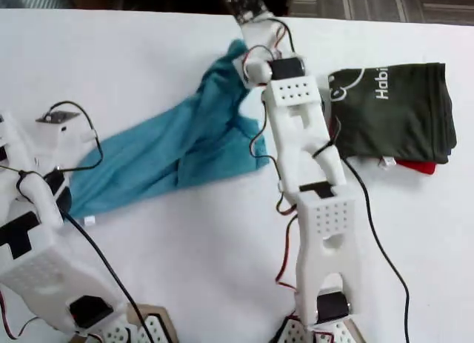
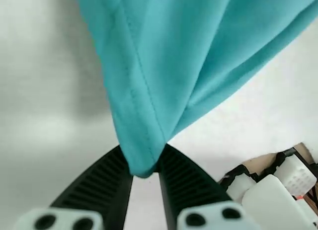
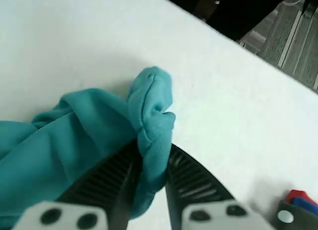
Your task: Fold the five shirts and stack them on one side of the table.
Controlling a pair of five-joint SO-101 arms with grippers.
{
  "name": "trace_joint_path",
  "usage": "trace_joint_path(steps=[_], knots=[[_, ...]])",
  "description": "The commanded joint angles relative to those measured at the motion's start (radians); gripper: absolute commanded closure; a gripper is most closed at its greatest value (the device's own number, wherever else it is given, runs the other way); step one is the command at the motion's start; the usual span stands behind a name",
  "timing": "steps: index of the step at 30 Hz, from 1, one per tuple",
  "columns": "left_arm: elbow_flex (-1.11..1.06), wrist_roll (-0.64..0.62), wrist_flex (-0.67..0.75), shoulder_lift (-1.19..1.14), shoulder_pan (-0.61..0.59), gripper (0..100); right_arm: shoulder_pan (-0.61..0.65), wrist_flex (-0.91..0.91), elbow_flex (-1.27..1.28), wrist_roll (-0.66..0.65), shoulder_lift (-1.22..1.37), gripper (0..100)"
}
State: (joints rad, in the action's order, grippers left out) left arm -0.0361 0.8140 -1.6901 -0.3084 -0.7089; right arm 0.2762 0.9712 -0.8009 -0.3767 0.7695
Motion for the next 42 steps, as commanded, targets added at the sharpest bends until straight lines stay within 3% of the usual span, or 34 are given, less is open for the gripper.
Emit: trace_joint_path(steps=[1, 4, 6, 15, 20, 32, 42], knots=[[0.002, 0.000, 0.006, 0.057, -0.005, 97, -0.022, 0.067, -0.057, -0.002, -0.022, 88.2], [0.002, 0.000, 0.006, 0.057, -0.005, 97, -0.033, 0.168, -0.057, 0.034, -0.093, 76.5], [0.002, 0.000, 0.006, 0.057, -0.005, 97, -0.036, 0.232, -0.057, 0.034, -0.145, 75.2], [0.005, 0.000, 0.006, 0.057, 0.000, 97, 0.048, 0.495, -0.046, 0.031, -0.229, 91.9], [0.004, 0.002, 0.006, 0.057, 0.000, 97, 0.148, 0.581, -0.046, 0.029, -0.170, 91.4], [0.002, 0.002, 0.006, 0.057, 0.000, 97, 0.143, 0.473, -0.055, 0.031, 0.097, 82.1], [0.002, 0.002, 0.006, 0.057, -0.002, 97, 0.001, 0.374, -0.124, 0.037, 0.107, 82.0]])
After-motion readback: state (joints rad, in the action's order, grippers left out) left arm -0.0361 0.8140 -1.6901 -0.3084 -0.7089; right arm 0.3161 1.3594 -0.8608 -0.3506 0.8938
